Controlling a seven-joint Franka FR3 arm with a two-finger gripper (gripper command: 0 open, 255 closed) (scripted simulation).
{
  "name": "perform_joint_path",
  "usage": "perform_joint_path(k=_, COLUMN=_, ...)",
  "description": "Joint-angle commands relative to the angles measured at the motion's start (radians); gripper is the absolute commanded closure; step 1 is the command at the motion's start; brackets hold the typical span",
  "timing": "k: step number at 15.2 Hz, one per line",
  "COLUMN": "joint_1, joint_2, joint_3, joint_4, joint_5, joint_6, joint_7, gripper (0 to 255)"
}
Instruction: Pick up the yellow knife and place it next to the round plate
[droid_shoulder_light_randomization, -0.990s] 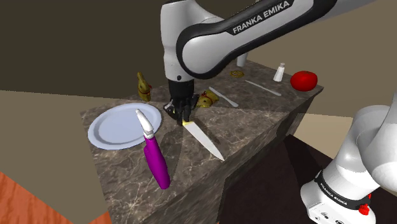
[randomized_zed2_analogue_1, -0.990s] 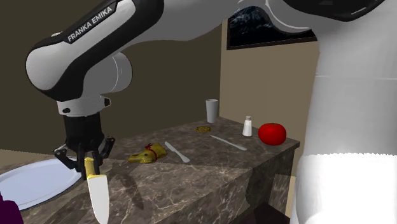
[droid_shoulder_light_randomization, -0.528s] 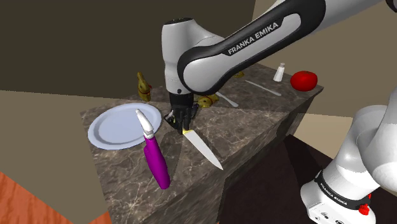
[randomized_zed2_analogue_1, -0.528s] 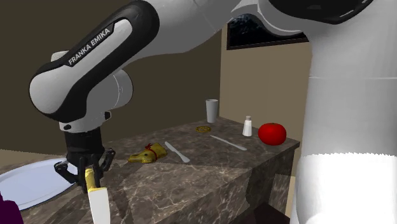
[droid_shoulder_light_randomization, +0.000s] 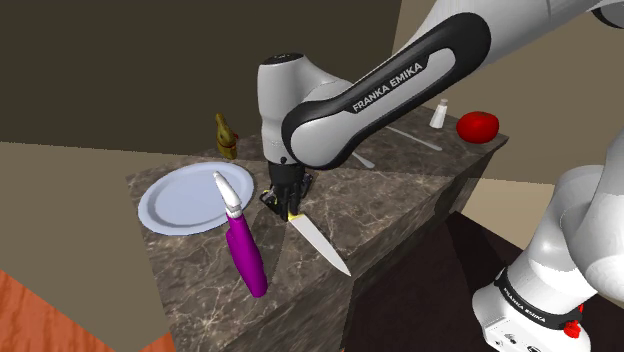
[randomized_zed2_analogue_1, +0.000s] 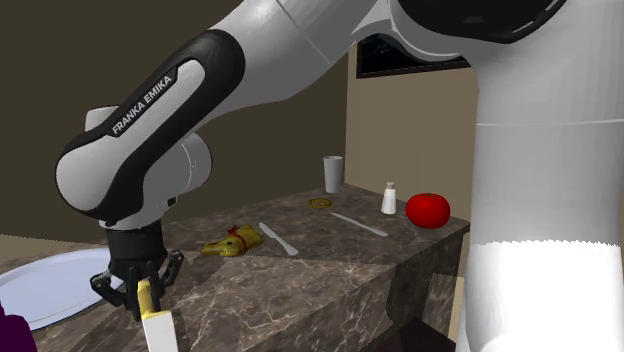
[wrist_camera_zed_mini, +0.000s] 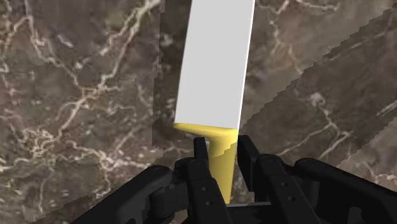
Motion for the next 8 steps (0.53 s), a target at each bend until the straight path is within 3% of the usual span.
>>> perform_joint_path(k=1, joint_1=0.0, joint_2=0.001, joint_3=0.0, joint_4=-0.001, joint_5=0.0, joint_6=0.003, joint_7=0.0, gripper=255)
perform_joint_path(k=5, joint_1=0.0, joint_2=0.001, joint_3=0.0, joint_4=-0.001, joint_5=0.0, joint_6=0.003, joint_7=0.0, gripper=255)
perform_joint_path(k=6, joint_1=0.0, joint_2=0.001, joint_3=0.0, joint_4=-0.001, joint_5=0.0, joint_6=0.003, joint_7=0.0, gripper=0)
perform_joint_path(k=8, joint_1=0.0, joint_2=0.001, joint_3=0.0, joint_4=-0.001, joint_5=0.0, joint_6=0.003, joint_7=0.0, gripper=0)
